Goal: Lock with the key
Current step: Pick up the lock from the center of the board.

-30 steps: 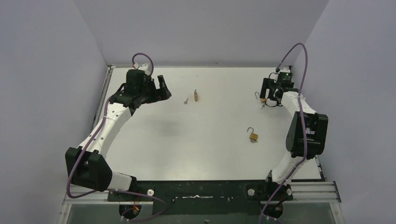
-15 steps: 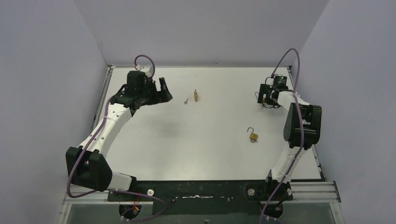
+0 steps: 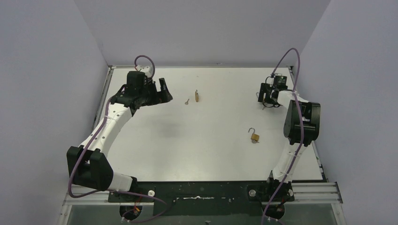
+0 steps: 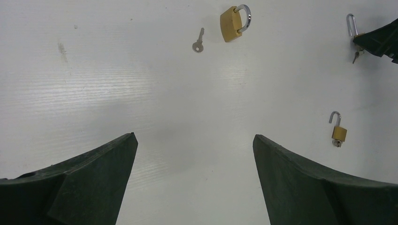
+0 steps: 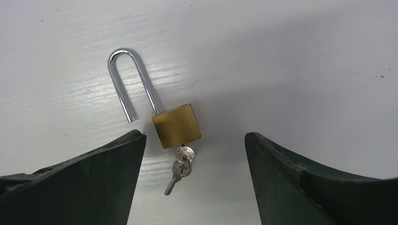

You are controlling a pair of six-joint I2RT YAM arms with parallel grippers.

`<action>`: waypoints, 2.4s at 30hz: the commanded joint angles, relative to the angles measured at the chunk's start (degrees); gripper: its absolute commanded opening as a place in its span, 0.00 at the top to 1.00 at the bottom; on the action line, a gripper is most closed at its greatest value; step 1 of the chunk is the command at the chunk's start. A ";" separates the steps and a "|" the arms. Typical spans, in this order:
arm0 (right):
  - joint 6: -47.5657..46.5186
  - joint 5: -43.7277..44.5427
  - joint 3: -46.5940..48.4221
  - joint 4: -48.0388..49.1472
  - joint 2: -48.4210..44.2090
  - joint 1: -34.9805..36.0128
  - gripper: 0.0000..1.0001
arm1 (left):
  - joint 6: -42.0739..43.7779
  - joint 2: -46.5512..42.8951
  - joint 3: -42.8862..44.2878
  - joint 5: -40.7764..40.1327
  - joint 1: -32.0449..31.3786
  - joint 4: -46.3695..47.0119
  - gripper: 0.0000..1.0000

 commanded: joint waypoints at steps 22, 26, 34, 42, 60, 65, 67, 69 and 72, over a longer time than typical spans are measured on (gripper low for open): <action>-4.16 7.42 6.74 0.30 4.42 5.11 0.40 | 2.11 0.04 1.51 2.86 1.87 0.71 0.06; -3.85 8.39 6.65 -1.41 3.77 5.51 0.45 | 2.14 -0.76 0.93 3.40 2.37 0.72 0.06; -2.16 6.66 7.76 -3.94 4.60 5.22 0.56 | 1.95 -2.30 -0.39 4.11 3.21 0.71 0.06; -0.98 6.40 5.81 -4.88 4.12 5.09 0.57 | 1.77 -2.52 -0.15 4.64 3.48 0.54 0.06; -0.57 1.60 6.04 -10.81 -8.09 7.11 0.92 | 1.22 -5.26 -0.92 8.87 4.01 1.39 0.06; -2.16 -5.06 5.13 -13.98 -19.76 11.77 0.92 | -1.57 -5.11 -3.04 29.60 5.28 13.04 0.06; -1.54 -10.01 4.26 -14.93 -23.91 13.82 0.92 | -1.86 -4.71 -2.29 34.61 5.03 14.54 0.06; 0.87 -16.90 2.83 -14.56 -27.94 15.44 0.93 | -1.62 -4.83 -1.50 38.45 4.84 15.23 0.06; 8.43 -33.19 -0.39 -10.15 -33.63 17.83 0.93 | -2.61 -6.60 -1.53 44.28 4.58 19.37 0.06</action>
